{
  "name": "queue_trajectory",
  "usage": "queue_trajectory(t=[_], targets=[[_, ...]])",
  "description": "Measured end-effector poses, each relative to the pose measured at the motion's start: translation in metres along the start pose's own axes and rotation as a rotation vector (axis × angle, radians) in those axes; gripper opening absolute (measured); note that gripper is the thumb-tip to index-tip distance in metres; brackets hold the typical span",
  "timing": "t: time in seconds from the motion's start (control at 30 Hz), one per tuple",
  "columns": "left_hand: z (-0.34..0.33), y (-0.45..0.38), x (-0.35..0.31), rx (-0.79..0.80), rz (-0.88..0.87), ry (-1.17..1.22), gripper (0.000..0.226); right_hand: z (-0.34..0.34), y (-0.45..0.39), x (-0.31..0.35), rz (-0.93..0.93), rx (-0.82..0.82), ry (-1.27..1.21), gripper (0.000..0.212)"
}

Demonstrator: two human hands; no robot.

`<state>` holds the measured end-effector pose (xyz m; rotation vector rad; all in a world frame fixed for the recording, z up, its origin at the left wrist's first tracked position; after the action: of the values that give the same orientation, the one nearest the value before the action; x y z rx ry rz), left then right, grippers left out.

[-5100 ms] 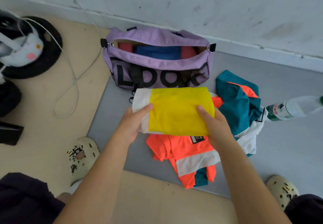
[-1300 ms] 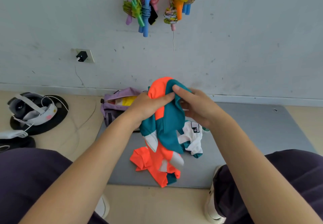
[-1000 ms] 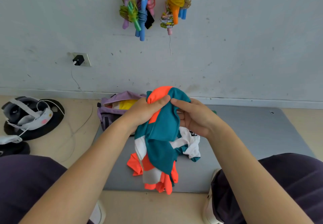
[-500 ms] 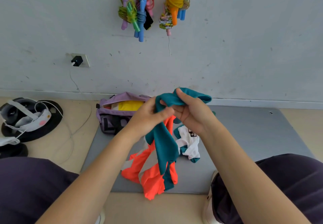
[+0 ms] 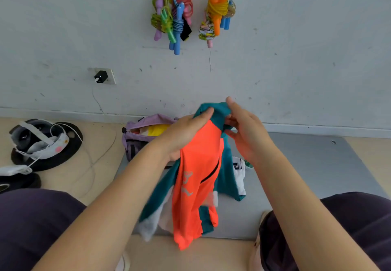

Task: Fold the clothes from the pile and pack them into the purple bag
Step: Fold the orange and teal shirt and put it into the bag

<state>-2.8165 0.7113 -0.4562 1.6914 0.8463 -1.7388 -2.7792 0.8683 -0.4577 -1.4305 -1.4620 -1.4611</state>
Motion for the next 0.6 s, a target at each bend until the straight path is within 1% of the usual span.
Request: queue_trajectory(t=[0.03, 0.07, 0.1, 0.13, 0.17, 0.2, 0.23, 0.3, 0.33, 0.43, 0.47, 0.5, 0.57, 0.6], targets=[[0.004, -0.002, -0.002, -0.022, 0.032, 0.037, 0.047, 0.003, -0.001, 0.000, 0.030, 0.011, 0.044, 0.036], [0.008, -0.004, -0.003, -0.044, 0.047, 0.109, 0.050, 0.007, -0.002, -0.001, 0.053, 0.005, 0.088, 0.043], [0.012, -0.005, -0.004, -0.072, 0.050, 0.179, 0.052, 0.010, -0.003, -0.005, 0.061, -0.031, 0.120, 0.055], [0.014, -0.005, -0.006, -0.100, 0.046, 0.240, 0.051, 0.013, -0.004, -0.011, 0.047, -0.083, 0.143, 0.073], [0.015, -0.004, -0.007, -0.119, 0.037, 0.285, 0.048, 0.016, -0.007, -0.019, 0.003, -0.119, 0.168, 0.091], [0.015, -0.003, -0.009, -0.128, 0.028, 0.316, 0.046, 0.016, -0.010, -0.028, -0.066, -0.099, 0.193, 0.105], [0.015, -0.003, -0.011, -0.130, 0.019, 0.332, 0.045, 0.015, -0.013, -0.038, -0.145, -0.020, 0.200, 0.110], [0.015, -0.001, -0.015, -0.145, 0.006, 0.350, 0.041, 0.010, -0.016, -0.055, -0.294, 0.170, 0.169, 0.103], [0.017, 0.000, -0.017, -0.157, 0.001, 0.356, 0.040, 0.010, -0.017, -0.059, -0.322, 0.240, 0.152, 0.096], [0.028, 0.000, -0.020, -0.170, -0.039, 0.405, 0.039, 0.014, -0.022, -0.060, -0.278, 0.402, 0.062, 0.069], [0.032, 0.001, -0.021, -0.175, -0.048, 0.435, 0.039, 0.013, -0.022, -0.058, -0.256, 0.435, 0.040, 0.069], [0.036, 0.001, -0.022, -0.177, -0.054, 0.465, 0.038, 0.011, -0.022, -0.056, -0.229, 0.445, 0.042, 0.075], [0.039, 0.001, -0.023, -0.166, -0.045, 0.516, 0.041, 0.007, -0.024, -0.051, -0.158, 0.383, 0.064, 0.092], [0.038, 0.000, -0.023, -0.148, -0.034, 0.533, 0.043, 0.002, -0.025, -0.049, -0.136, 0.358, 0.055, 0.096]])
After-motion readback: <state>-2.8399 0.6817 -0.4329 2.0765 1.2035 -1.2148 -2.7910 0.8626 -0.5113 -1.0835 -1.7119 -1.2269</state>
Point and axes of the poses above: each hand's wrist, its own y-axis away from the middle knuckle, its own z-axis out of the back of the hand, x = y × z, the point moved 2 cm from there along -y, towards the middle knuckle, and after that the axes turned 12 degrees about -z, right-handed, at the moved point
